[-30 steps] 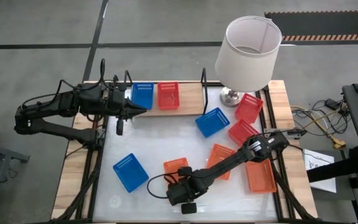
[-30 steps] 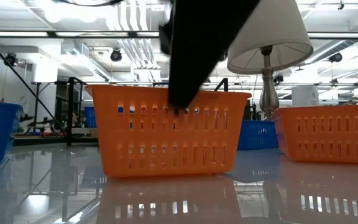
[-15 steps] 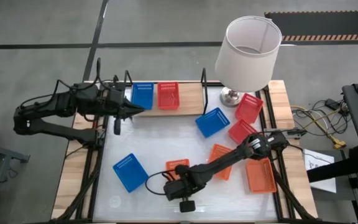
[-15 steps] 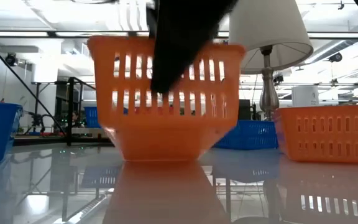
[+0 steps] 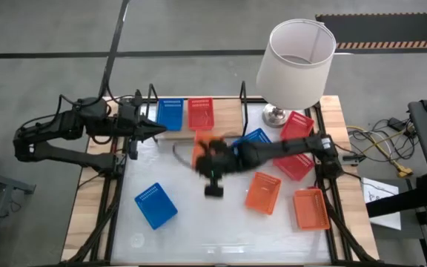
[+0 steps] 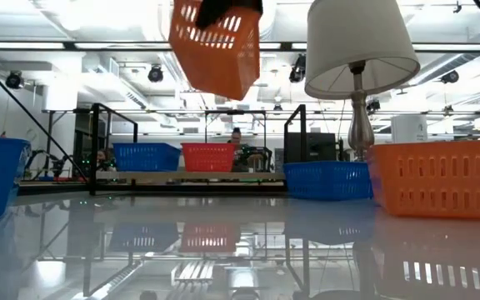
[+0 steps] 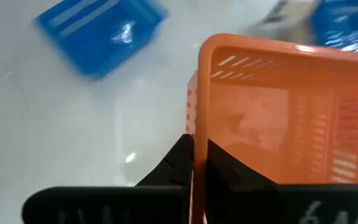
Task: Stack baskets on shelf by color
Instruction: Put the left orange basket on the shelf
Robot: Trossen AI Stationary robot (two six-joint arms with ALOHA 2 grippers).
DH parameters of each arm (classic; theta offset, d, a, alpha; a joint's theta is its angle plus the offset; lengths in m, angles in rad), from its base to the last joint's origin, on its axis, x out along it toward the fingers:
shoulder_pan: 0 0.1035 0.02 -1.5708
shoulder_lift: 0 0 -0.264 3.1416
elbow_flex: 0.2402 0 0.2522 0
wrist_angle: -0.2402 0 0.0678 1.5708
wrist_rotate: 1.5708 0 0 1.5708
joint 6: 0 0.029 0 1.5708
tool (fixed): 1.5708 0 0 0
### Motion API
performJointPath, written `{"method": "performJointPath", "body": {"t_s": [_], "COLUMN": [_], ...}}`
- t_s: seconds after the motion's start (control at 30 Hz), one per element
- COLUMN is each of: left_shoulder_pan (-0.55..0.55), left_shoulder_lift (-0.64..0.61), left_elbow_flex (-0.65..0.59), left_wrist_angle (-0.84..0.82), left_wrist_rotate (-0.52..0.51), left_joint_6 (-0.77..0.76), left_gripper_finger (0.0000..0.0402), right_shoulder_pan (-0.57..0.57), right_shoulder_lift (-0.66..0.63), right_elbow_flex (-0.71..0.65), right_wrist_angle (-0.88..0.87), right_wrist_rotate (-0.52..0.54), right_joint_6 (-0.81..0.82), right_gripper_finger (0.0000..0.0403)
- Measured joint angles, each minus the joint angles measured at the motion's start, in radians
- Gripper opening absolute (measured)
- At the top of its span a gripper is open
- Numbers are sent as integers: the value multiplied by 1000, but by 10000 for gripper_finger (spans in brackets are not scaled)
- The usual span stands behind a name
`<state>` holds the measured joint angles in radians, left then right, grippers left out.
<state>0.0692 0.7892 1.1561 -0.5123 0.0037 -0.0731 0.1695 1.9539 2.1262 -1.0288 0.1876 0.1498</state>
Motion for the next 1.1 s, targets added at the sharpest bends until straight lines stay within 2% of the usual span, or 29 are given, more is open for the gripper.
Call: {"method": "performJointPath", "body": {"t_s": [0.2, 0.4, 0.53, 0.63, 0.87, 1.1], "left_shoulder_pan": [0, 0, 1, 2, 25, 44], "left_shoulder_lift": [34, 82, 125, 157, 203, 201], "left_elbow_flex": [0, 0, 1, 1, 5, 5], "left_wrist_angle": [9, 13, 18, 49, 106, 113], "left_wrist_rotate": [0, 0, -15, -42, -70, -97], "left_joint_6": [0, -2, -2, -1, 0, 0], "left_gripper_finger": [0, 0, 0, 0, 0, 0], "right_shoulder_pan": [-209, -402, -485, -527, -572, -579], "right_shoulder_lift": [-2, -2, -2, 0, 8, 9], "right_elbow_flex": [11, 7, 7, -2, -34, -147], "right_wrist_angle": [-6, -82, -166, -189, -214, -141], "right_wrist_rotate": [-3, -11, -108, -185, -210, -223], "right_joint_6": [-205, -396, -483, -516, -564, -569], "right_gripper_finger": [8, 8, 8, 8, 8, 8]}}
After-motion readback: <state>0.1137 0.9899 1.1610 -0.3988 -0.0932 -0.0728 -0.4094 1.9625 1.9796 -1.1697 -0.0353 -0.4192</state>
